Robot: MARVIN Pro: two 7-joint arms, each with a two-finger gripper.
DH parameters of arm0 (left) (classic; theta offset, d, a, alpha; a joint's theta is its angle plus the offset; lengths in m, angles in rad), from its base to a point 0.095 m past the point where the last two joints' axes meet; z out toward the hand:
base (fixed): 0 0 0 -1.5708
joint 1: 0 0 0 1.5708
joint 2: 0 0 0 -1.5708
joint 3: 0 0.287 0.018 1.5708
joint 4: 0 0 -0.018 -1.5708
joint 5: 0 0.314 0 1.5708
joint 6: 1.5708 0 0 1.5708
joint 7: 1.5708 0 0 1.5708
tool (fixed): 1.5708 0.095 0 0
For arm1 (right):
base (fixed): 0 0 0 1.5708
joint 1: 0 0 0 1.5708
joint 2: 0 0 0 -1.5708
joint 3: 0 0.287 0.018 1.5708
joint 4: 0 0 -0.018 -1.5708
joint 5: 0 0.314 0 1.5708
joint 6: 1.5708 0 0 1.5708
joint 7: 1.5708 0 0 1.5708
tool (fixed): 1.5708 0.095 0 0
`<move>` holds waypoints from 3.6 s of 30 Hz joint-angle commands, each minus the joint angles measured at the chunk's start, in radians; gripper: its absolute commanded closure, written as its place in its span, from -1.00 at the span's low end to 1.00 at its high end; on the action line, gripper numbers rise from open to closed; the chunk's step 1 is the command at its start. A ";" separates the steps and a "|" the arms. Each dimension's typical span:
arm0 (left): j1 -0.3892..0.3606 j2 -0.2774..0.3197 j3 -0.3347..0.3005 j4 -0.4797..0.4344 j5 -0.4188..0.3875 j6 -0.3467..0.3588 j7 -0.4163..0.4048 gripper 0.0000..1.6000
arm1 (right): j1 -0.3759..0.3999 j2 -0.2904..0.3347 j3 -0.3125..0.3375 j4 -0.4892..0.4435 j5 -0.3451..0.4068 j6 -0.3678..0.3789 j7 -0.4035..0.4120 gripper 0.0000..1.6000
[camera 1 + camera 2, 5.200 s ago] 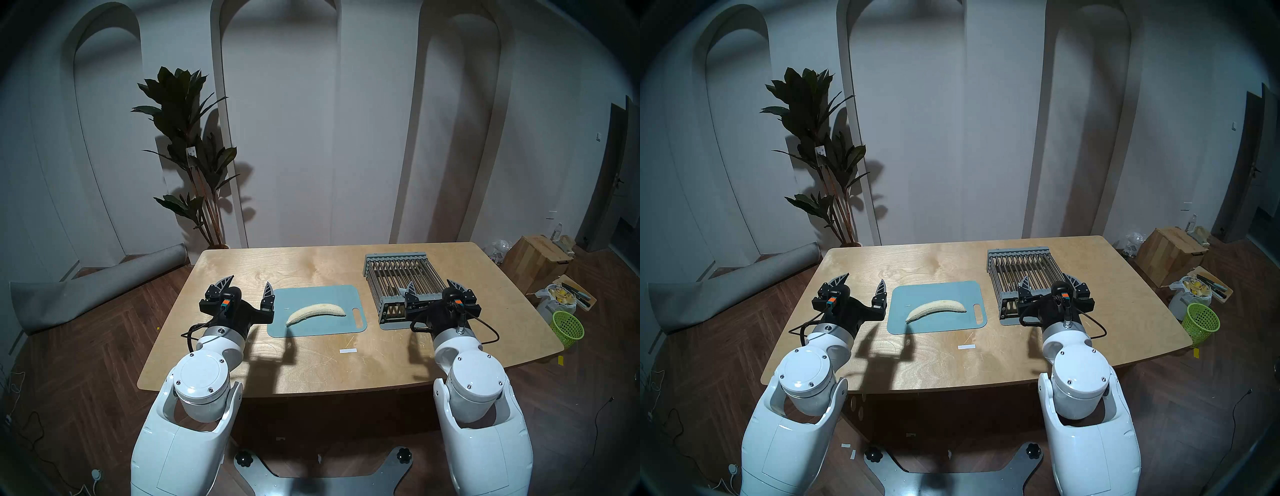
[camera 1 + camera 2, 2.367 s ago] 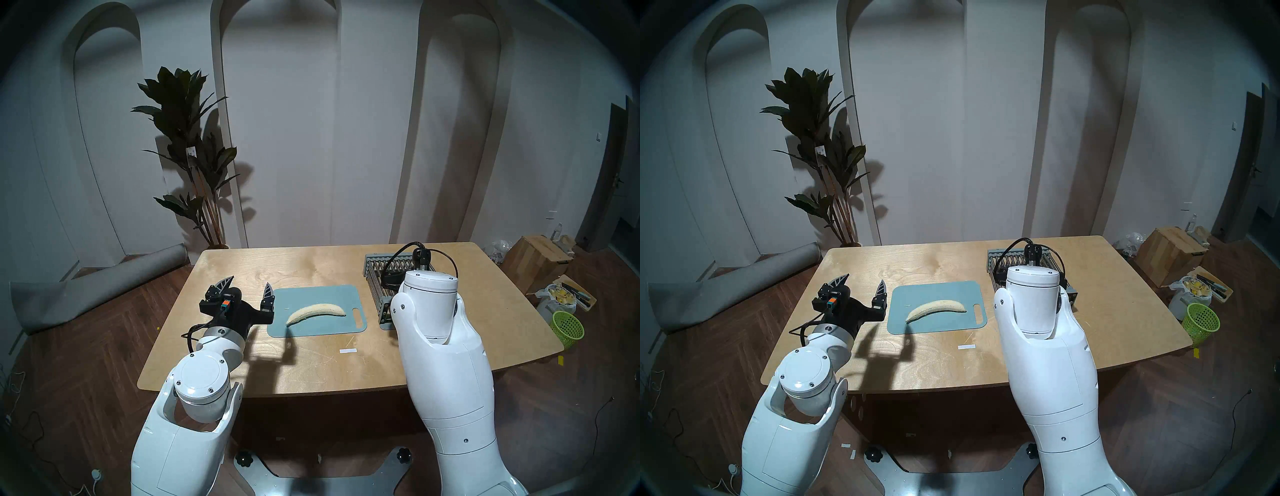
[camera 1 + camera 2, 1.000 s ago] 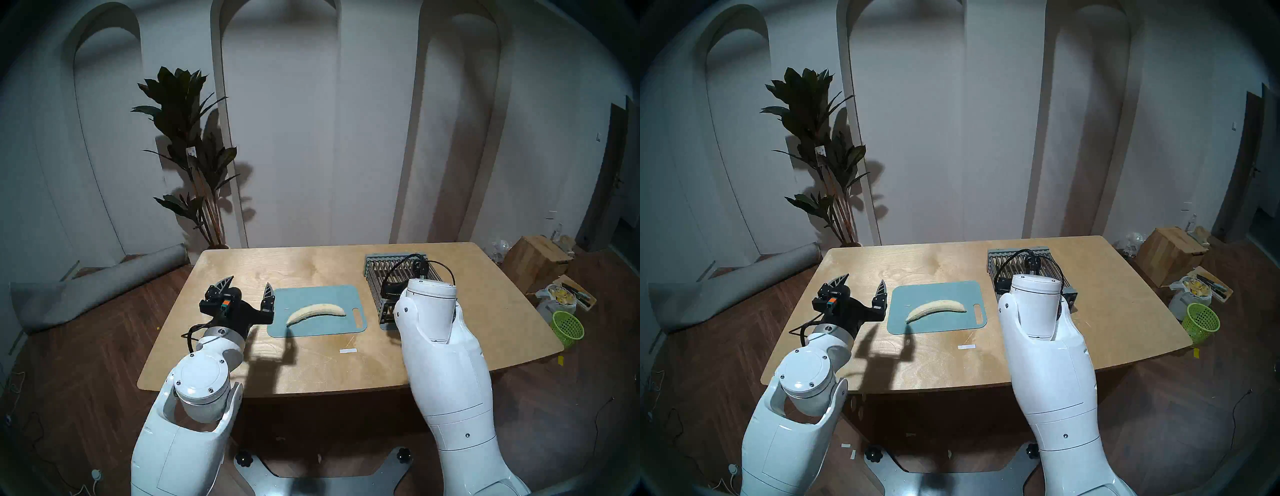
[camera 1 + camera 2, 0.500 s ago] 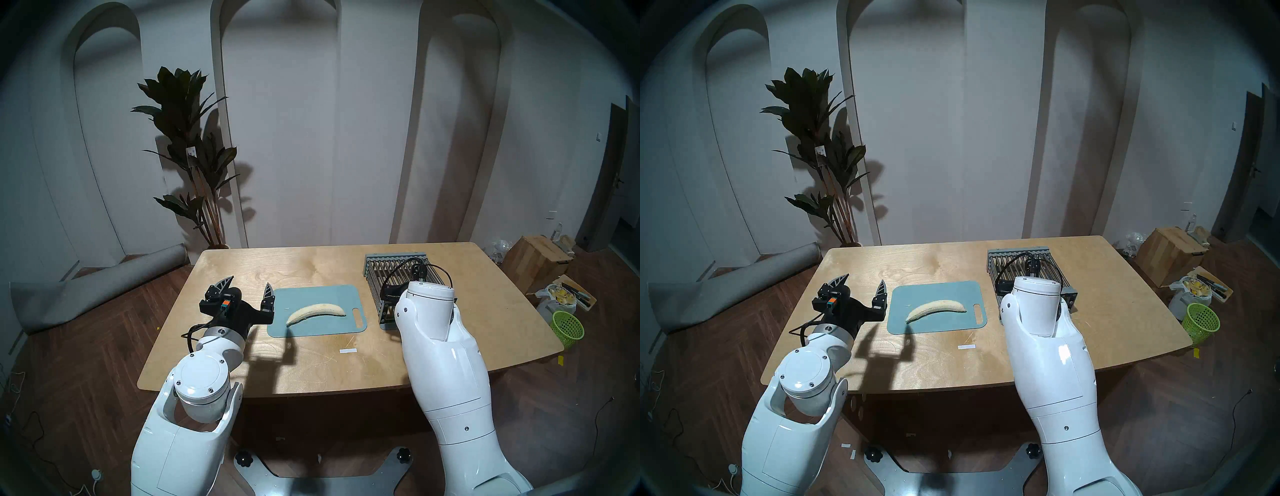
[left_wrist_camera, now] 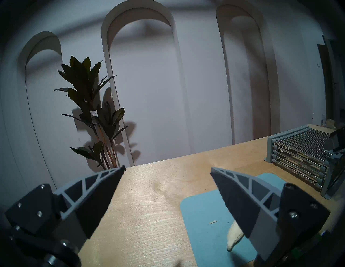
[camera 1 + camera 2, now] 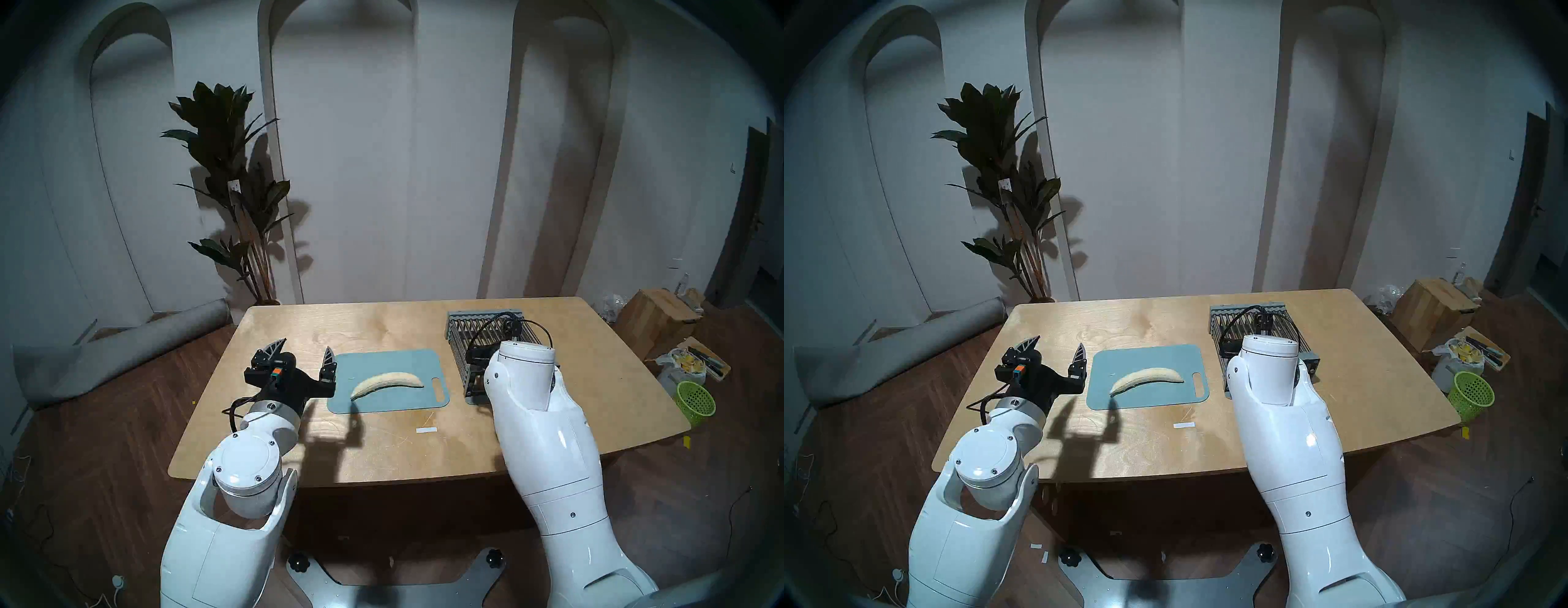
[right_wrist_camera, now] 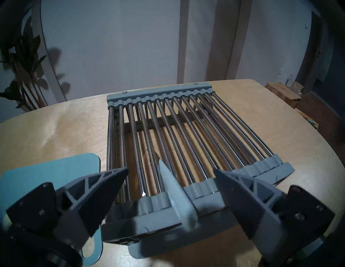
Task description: Cut the banana into four pieces on the cutting board
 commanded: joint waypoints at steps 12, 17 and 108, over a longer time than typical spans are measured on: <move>-0.005 0.000 0.001 -0.022 -0.002 -0.004 -0.002 -1.00 | 0.010 -0.003 -0.022 -0.007 0.013 -0.016 0.035 -1.00; -0.005 0.000 0.001 -0.022 -0.002 -0.004 -0.003 -1.00 | 0.004 -0.006 -0.024 -0.009 0.013 -0.020 0.031 -1.00; -0.006 -0.001 0.001 -0.020 -0.001 -0.004 -0.002 -1.00 | -0.186 0.099 -0.222 -0.422 -0.129 -0.162 -0.060 1.00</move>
